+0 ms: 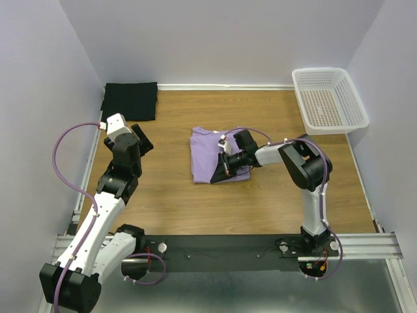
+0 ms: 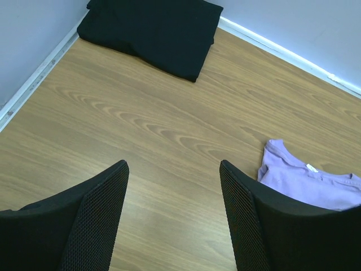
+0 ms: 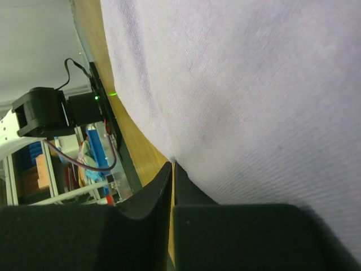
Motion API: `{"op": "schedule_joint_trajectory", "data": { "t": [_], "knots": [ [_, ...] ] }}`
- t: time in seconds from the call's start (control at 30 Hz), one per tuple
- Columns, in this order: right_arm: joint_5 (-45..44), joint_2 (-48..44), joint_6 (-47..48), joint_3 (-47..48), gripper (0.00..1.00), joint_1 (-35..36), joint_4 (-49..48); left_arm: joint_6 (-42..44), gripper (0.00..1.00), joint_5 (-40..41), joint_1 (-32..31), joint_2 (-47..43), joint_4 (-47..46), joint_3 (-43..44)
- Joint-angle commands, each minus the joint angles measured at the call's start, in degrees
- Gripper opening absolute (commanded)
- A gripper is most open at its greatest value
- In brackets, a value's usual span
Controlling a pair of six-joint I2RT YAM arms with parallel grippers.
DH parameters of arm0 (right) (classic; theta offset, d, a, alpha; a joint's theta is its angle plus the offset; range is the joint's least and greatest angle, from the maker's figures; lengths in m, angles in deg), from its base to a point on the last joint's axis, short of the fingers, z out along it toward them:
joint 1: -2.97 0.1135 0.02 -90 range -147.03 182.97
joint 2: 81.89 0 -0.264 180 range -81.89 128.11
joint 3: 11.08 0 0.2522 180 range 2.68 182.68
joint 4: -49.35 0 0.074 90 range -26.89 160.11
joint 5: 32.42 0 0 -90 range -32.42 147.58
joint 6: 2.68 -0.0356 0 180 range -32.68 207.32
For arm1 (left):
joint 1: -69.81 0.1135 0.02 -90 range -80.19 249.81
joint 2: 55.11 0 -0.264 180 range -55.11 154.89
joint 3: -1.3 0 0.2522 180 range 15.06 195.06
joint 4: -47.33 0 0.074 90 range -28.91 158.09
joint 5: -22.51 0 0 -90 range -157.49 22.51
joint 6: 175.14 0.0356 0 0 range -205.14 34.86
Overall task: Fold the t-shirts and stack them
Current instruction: Fold the tshirt
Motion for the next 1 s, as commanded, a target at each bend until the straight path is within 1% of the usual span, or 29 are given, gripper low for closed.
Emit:
{"op": "schedule_joint_trajectory", "data": {
  "t": [0.0, 0.07, 0.13, 0.23, 0.27, 0.4, 0.53, 0.63, 0.77, 0.87, 0.97],
  "knots": [
    [-2.6, 3.3, 1.2, -0.7, 0.12, 0.5, -0.4, 0.3, 0.74, 0.4, 0.5, -0.4, -1.9, -1.0],
    [-3.2, 1.9, 1.0, -0.3, 0.12, 0.6, -0.1, 0.3, 0.74, 0.2, 0.5, -0.2, -1.8, -1.0],
    [-3.9, -1.5, 0.2, 0.1, 0.12, 0.7, 0.0, 0.3, 0.74, 0.1, 0.5, 0.0, -1.9, -1.0],
    [-3.6, -4.2, -1.1, 2.7, 0.12, 1.5, 0.5, 0.4, 0.74, -0.4, 0.5, 0.2, -2.1, -1.0],
    [-3.5, -4.3, -1.4, 5.0, 0.12, 2.5, 0.7, 0.5, 0.74, -0.6, 0.5, 0.4, -2.3, -1.0],
    [-3.0, -1.2, -2.9, 11.2, 0.12, 5.6, 0.6, 0.5, 0.74, -1.0, 0.6, 1.0, -2.2, -1.0],
    [-3.1, 5.3, -3.8, 16.2, 0.12, 8.1, 0.5, 0.5, 0.74, -1.0, 0.7, 1.1, -2.3, -1.0],
    [-4.7, 10.3, -3.7, 17.8, 0.11, 8.4, 0.5, 0.6, 0.74, -1.0, 0.8, 1.3, -2.3, -1.0],
    [-5.2, 13.6, -3.1, 19.5, 0.11, 8.3, 0.7, 0.7, 0.74, -1.5, 0.8, 1.4, -2.6, -1.1],
    [-4.5, 13.9, -3.3, 21.0, 0.11, 8.3, 0.6, 0.9, 0.74, -2.4, 0.8, 1.7, -2.8, -1.0],
    [-4.3, 11.0, -3.3, 21.8, 0.11, 8.2, 0.8, 1.4, 0.74, -4.8, 0.9, 2.1, -3.7, -1.2]
  ]
}}
